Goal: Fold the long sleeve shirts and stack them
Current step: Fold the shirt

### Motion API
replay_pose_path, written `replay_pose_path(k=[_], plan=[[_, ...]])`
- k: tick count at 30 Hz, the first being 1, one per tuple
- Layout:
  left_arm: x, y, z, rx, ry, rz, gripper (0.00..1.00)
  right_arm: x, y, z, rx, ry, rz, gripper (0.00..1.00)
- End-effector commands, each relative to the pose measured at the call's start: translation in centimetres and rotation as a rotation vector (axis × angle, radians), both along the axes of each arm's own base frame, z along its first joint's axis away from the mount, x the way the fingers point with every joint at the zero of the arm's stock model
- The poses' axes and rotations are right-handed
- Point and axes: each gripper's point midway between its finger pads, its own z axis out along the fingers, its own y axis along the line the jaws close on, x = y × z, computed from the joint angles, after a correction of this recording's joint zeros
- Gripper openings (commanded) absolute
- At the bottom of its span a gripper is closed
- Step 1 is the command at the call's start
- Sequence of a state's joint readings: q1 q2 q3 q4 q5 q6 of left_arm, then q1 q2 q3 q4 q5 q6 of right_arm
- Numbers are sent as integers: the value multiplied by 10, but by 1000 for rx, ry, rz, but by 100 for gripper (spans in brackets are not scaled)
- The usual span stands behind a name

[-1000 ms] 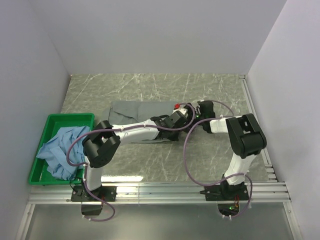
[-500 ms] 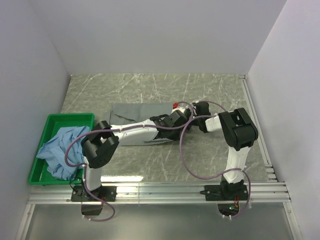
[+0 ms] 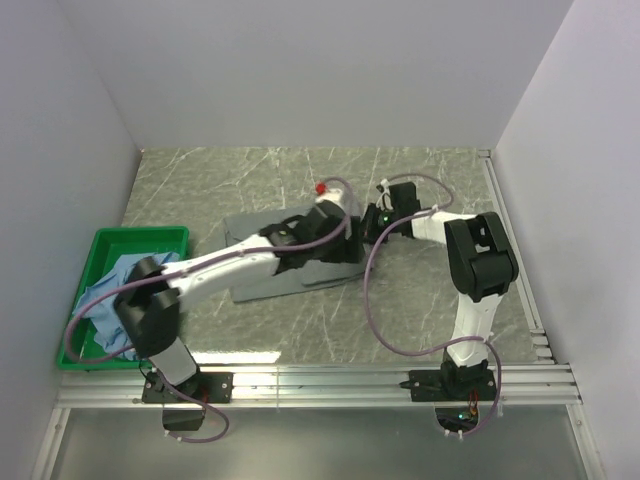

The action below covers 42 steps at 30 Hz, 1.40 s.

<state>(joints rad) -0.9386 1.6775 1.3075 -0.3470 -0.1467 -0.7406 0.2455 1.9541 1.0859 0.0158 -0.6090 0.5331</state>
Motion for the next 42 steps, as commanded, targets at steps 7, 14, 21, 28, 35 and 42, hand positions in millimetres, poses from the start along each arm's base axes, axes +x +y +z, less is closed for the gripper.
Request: replay_pose_path(k=[7, 14, 21, 28, 35, 42], plan=[[35, 116, 39, -107, -71, 254, 82, 21, -70, 49, -482, -148, 204, 0], [51, 197, 6, -46, -19, 425, 78, 38, -108, 68, -837, -176, 207, 0], [53, 213, -40, -75, 136, 462, 74, 51, -122, 115, -1091, -272, 174, 0], [55, 190, -62, -167, 263, 394, 69, 54, -108, 153, -1352, -367, 155, 0], [57, 168, -79, -265, 356, 369, 63, 51, -96, 159, -1519, -402, 134, 0], [58, 163, -102, -269, 413, 398, 58, 45, -74, 161, -1562, -453, 135, 0]])
